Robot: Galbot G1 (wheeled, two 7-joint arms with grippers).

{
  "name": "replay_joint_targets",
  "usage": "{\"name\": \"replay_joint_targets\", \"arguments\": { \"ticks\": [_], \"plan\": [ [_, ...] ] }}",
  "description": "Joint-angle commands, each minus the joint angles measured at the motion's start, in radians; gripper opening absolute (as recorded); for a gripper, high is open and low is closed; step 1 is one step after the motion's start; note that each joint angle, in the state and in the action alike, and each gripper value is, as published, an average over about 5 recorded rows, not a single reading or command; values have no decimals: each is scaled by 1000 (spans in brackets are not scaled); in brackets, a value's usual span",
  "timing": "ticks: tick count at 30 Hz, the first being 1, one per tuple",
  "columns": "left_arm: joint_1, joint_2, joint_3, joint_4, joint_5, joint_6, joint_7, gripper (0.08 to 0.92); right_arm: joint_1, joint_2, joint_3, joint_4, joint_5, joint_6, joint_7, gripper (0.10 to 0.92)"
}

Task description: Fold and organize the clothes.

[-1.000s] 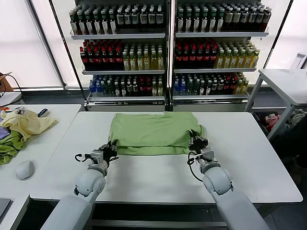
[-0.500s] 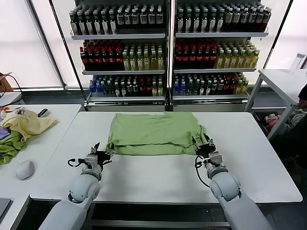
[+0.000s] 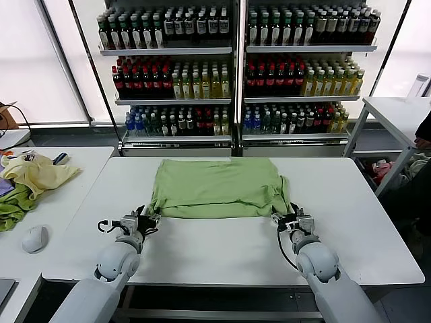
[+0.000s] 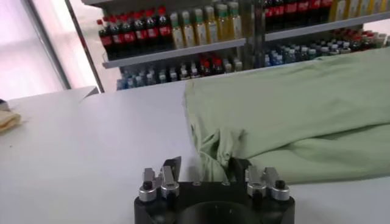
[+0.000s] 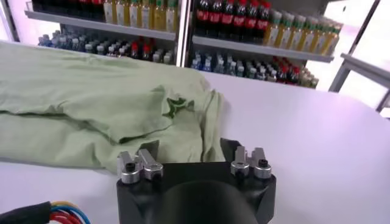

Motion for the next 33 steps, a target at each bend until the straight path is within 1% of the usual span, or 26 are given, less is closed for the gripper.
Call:
{"name": "replay_joint_targets", "arguments": {
  "ticks": [1, 10, 14, 18, 21, 27, 33],
  "plan": [
    [-5, 14, 9, 5, -42, 80, 52, 470, -3, -1, -2, -5, 80, -59, 10, 464],
    [-2, 39, 8, -15, -87, 81, 82, 193, -40, -15, 3, 35, 99, -57, 9, 214],
    [17, 55, -4, -60, -120, 80, 84, 111, -90, -38, 13, 75, 102, -51, 7, 172],
    [72, 80, -26, -139, -127, 79, 78, 101, -176, -67, 36, 157, 95, -50, 9, 170],
    [142, 105, -45, -223, -127, 79, 71, 101, -261, -89, 64, 249, 75, -50, 9, 170],
    [330, 128, -95, -394, -79, 79, 53, 101, -451, -82, 135, 424, -4, -47, 11, 170],
    [545, 137, -186, -552, -27, 79, 26, 101, -642, -64, 202, 561, -111, -29, 0, 170]
  ]
}}
